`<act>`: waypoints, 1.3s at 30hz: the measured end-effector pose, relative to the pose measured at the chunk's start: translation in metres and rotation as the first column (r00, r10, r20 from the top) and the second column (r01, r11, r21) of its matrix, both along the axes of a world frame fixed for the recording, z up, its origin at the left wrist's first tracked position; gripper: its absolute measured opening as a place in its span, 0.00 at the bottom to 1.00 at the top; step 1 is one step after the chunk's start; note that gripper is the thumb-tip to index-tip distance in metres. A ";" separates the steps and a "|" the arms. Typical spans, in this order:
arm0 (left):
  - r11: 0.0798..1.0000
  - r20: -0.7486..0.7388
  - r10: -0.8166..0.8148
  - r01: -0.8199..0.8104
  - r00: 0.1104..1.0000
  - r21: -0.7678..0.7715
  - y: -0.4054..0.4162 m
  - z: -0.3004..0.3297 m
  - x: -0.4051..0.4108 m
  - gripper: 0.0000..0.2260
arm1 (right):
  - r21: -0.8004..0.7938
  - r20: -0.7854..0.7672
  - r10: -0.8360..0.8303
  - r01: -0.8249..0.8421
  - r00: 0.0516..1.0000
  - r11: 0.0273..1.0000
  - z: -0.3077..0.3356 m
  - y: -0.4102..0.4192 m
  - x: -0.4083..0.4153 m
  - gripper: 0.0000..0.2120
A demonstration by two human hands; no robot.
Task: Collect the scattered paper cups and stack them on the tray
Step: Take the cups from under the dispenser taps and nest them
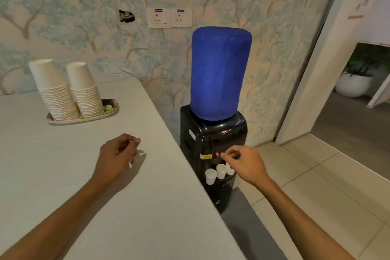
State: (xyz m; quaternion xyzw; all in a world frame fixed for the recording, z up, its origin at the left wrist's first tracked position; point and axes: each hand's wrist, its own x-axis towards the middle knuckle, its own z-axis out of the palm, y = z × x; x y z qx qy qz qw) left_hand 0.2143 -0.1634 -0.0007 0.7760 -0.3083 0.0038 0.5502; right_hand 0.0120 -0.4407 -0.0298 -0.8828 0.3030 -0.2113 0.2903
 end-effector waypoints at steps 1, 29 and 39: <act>1.000 -0.007 -0.031 0.031 1.000 0.007 -0.018 0.000 -0.007 0.09 | -0.001 -0.014 -0.007 0.007 1.000 1.000 -0.007 -0.015 -0.005 0.09; 0.868 -0.346 0.156 0.038 0.925 0.494 -0.394 -0.280 -0.051 0.08 | 0.108 -0.565 0.349 -0.352 0.748 0.930 -0.357 -0.228 0.120 0.29; 0.791 -0.333 0.345 -0.081 0.877 0.607 -0.348 -0.363 -0.057 0.09 | -0.017 -0.539 0.290 -0.354 0.791 0.935 -0.426 -0.233 0.161 0.17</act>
